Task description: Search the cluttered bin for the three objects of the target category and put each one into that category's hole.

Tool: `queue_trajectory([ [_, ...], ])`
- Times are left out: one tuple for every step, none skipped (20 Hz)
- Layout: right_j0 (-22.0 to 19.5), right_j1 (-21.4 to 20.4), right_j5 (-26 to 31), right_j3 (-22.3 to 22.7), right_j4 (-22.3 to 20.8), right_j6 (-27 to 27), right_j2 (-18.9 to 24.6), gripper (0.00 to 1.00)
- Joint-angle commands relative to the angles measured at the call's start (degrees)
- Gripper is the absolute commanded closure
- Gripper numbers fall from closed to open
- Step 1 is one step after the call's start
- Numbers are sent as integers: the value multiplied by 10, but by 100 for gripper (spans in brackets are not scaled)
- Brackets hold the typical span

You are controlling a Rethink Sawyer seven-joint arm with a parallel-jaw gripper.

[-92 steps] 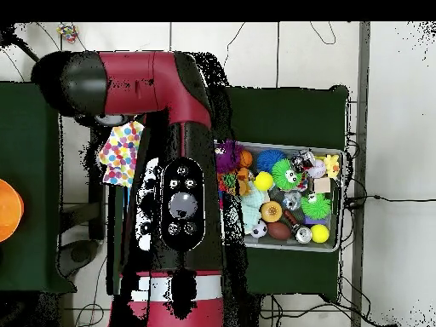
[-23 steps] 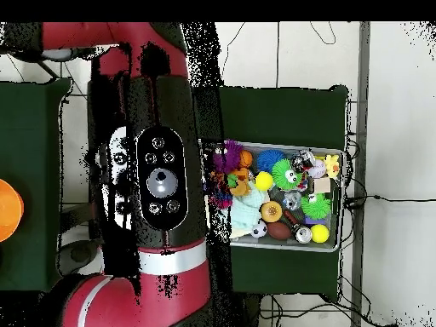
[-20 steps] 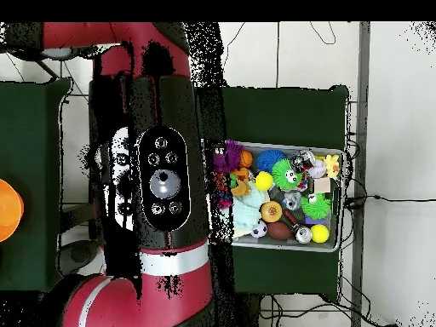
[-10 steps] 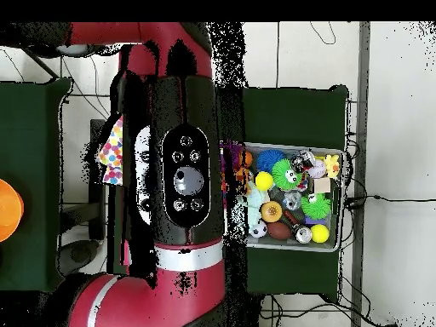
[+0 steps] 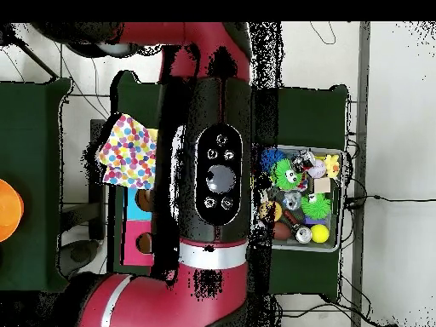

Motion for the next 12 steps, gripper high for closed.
queue_trajectory([
  [-38, -3, 33, 105, -42, -239, 69, 100],
  [-39, -2, 34, 104, -45, -242, 69, 100],
  [-42, -1, 35, 102, -49, -250, 69, 100],
  [-44, -1, 35, 101, -51, -253, 70, 100],
  [-46, 0, 35, 102, -54, -258, 72, 100],
  [-48, 0, 33, 102, -55, -264, 76, 100],
  [-50, -3, 32, 107, -57, -270, 79, 100],
  [-53, -2, 33, 106, -57, -276, 81, 100],
  [-57, 3, 37, 98, -56, -282, 82, 100],
  [-60, 5, 42, 95, -55, -287, 84, 100],
  [-63, 8, 43, 90, -55, -295, 86, 100],
  [-66, 11, 46, 86, -53, -301, 88, 100],
])
